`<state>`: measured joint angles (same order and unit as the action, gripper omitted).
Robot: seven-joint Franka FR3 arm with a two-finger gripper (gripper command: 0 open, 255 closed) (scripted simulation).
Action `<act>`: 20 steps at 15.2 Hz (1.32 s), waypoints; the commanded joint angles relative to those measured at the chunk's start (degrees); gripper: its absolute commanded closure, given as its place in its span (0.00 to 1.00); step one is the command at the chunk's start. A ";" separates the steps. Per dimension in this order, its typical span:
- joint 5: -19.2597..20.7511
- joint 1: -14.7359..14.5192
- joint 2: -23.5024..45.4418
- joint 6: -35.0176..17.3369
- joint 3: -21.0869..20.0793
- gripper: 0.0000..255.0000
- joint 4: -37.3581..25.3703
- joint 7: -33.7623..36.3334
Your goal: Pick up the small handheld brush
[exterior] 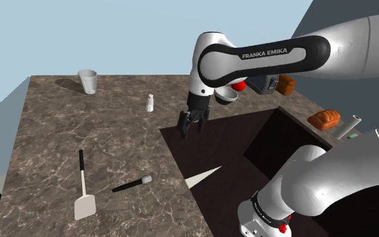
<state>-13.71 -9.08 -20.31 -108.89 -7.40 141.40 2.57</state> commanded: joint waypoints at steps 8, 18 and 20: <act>-2.29 -3.86 18.44 -11.31 -4.91 0.00 -4.13 1.79; -1.43 -8.13 38.26 -19.65 -7.91 0.00 -12.66 4.19; -1.31 -8.26 39.62 -20.97 -7.80 0.00 -12.68 4.01</act>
<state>-15.15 -17.26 18.38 -129.23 -15.27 128.98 6.67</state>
